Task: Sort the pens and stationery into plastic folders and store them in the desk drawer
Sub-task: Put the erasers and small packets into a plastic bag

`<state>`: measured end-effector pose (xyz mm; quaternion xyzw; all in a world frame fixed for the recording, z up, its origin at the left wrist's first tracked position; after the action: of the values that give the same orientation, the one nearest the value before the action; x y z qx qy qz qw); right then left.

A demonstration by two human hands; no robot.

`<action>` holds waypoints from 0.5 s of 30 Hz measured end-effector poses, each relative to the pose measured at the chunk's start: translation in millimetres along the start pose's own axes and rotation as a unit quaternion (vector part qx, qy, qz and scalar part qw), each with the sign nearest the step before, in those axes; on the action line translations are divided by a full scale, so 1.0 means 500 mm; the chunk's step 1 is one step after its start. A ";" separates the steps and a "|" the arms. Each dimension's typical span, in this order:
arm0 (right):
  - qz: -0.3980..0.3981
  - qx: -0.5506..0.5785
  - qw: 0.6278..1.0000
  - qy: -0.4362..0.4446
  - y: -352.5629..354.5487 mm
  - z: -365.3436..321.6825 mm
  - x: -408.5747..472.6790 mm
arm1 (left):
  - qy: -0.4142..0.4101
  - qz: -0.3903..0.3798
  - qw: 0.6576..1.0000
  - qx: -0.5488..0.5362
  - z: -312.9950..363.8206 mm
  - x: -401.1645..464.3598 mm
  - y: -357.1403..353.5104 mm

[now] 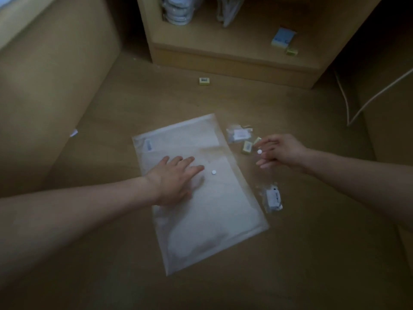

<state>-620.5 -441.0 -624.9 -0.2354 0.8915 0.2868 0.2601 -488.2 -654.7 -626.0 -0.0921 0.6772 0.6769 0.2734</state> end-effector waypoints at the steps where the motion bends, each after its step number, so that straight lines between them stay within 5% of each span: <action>1: -0.002 0.023 1.000 0.001 0.004 0.002 0.004 | -0.018 0.010 1.000 0.005 0.018 0.014 0.021; 11: -0.091 0.256 0.960 -0.067 -0.030 0.084 -0.013 | -0.206 0.050 0.977 0.009 0.135 0.096 0.048; 15: -0.098 0.272 0.954 -0.083 -0.025 0.096 -0.016 | -0.247 0.135 0.959 0.010 0.104 0.083 0.041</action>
<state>-591.8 -417.3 -658.8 -0.2169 0.8834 0.0249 0.4146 -520.1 -592.7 -625.1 0.1729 0.6012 0.7024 0.3396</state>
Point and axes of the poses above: each hand's wrist, its own x-axis towards the middle knuckle, its own y-axis out of the back of the hand, z = x × y, the point moved 6 cm from there along x, towards the middle knuckle, and after that the axes turned 8 degrees about -x, right-handed, at the moved point
